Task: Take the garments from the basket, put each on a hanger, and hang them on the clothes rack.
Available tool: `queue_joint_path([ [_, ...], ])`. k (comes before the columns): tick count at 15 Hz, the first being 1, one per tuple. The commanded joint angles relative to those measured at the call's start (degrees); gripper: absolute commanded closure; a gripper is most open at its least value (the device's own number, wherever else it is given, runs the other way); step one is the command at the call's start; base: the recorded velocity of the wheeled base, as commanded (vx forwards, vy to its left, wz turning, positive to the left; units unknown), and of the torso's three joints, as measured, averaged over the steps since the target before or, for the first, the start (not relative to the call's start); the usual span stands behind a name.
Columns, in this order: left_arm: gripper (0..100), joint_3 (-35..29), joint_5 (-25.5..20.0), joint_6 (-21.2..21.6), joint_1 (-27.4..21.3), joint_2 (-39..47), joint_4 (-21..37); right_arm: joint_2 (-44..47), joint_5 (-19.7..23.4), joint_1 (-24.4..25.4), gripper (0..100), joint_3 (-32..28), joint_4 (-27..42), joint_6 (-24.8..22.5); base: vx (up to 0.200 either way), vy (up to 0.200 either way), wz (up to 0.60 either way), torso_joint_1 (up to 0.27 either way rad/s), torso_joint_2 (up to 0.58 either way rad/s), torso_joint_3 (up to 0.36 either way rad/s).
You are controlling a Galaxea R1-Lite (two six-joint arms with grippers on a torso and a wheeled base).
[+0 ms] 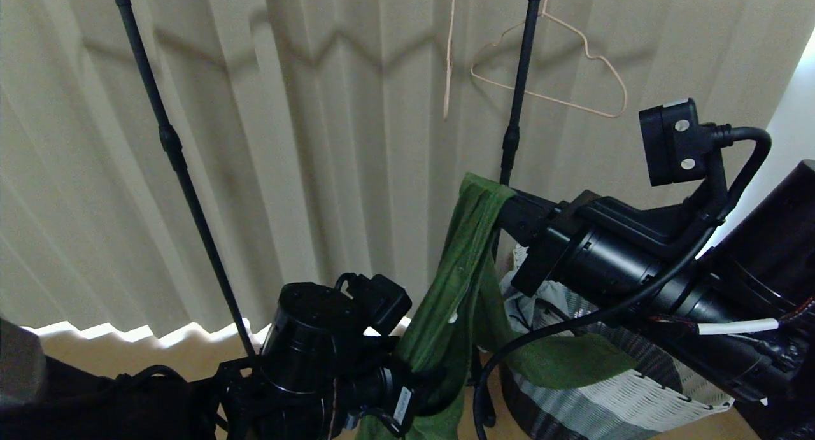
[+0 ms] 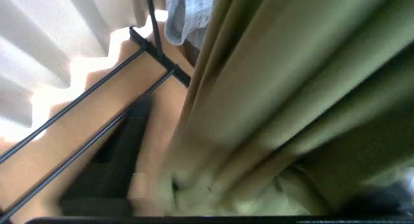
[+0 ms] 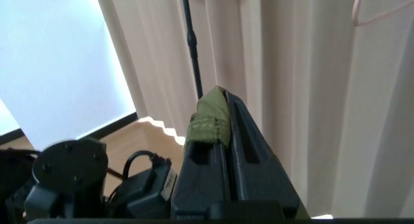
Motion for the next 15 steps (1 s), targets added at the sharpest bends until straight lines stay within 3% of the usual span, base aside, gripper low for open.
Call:
queue_joint_path([
  [1, 100, 1.19, 0.83, 0.18, 0.13, -2.14, -0.02, -0.13, -0.09, -0.22, 100, 0.08, -0.07, 0.01, 0.0, 0.0, 0.0, 0.0, 0.0, 0.0],
  [8, 100, 6.46, 1.71, 2.99, -0.84, -15.94, -0.02, 0.39, -0.18, -5.41, 100, 0.08, -0.07, 0.01, 0.0, 0.0, 0.0, 0.0, 0.0, 0.0],
  [14, 100, 6.55, 1.98, 3.25, -0.75, -12.34, -0.64, -1.1, 0.0, -5.58, 100, 0.26, 0.02, -0.08, 0.0, 0.0, 0.0, 0.0, 0.0, 0.0],
  [15, 0, 6.2, 1.98, 3.25, -0.49, -11.55, -0.72, -1.1, 0.0, -5.5, 100, 0.26, 0.02, -0.08, 0.0, 0.0, 0.0, 0.0, 0.0, 0.0],
])
